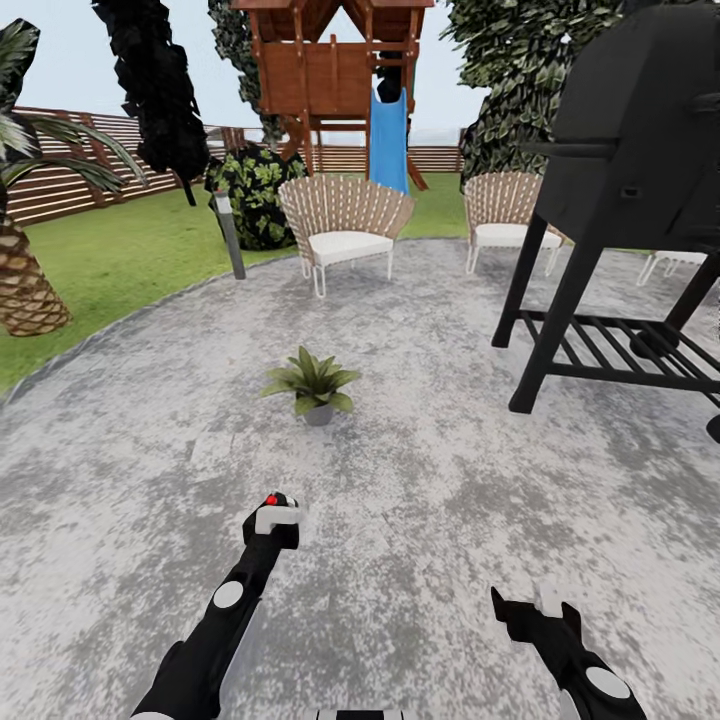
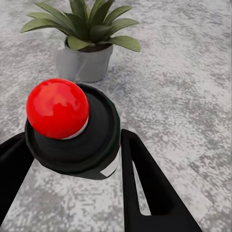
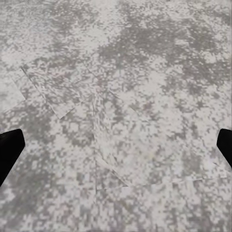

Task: Pick up the pesticide atomizer in the garden and spray insectifuge to fully cover both potted plants in the garden.

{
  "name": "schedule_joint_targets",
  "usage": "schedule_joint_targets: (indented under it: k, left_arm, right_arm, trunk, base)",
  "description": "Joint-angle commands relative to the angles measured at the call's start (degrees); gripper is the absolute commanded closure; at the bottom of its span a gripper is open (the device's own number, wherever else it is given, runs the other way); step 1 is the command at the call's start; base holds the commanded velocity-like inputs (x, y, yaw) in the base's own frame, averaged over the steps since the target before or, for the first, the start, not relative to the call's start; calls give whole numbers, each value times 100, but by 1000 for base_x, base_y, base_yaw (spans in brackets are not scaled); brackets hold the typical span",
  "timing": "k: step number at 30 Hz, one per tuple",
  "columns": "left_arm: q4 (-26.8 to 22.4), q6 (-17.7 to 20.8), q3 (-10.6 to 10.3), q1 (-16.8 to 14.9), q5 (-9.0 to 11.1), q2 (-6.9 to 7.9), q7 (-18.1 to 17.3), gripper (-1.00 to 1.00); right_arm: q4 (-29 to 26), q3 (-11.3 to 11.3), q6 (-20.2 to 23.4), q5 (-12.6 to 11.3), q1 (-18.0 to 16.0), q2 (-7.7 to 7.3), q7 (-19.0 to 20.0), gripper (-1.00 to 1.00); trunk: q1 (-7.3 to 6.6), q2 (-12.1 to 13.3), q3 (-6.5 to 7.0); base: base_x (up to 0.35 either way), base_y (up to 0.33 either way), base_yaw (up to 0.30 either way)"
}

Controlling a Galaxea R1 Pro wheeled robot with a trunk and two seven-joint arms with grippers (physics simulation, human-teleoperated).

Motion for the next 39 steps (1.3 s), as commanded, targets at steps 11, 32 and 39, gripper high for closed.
schedule_joint_targets:
  k: [11,32,39]
  left_arm:
    - [1,-19,5,-2,-45,-2,2,100]
    - [-7,-12,-1,-2,-45,-2,2,100]
    - [-7,-12,5,-2,-45,-2,2,100]
  right_arm:
    - [-8,0,31,-2,-2,-3,-1,-100]
    - [-1,6,31,5,-2,3,-1,-100]
    - [0,6,31,5,-2,5,-1,-100]
  trunk:
    - [-29,13,240]
    - [-84,41,705]
    - [-161,169,847]
  base:
    - [0,0,5]
    - [0,0,0]
    - [0,0,0]
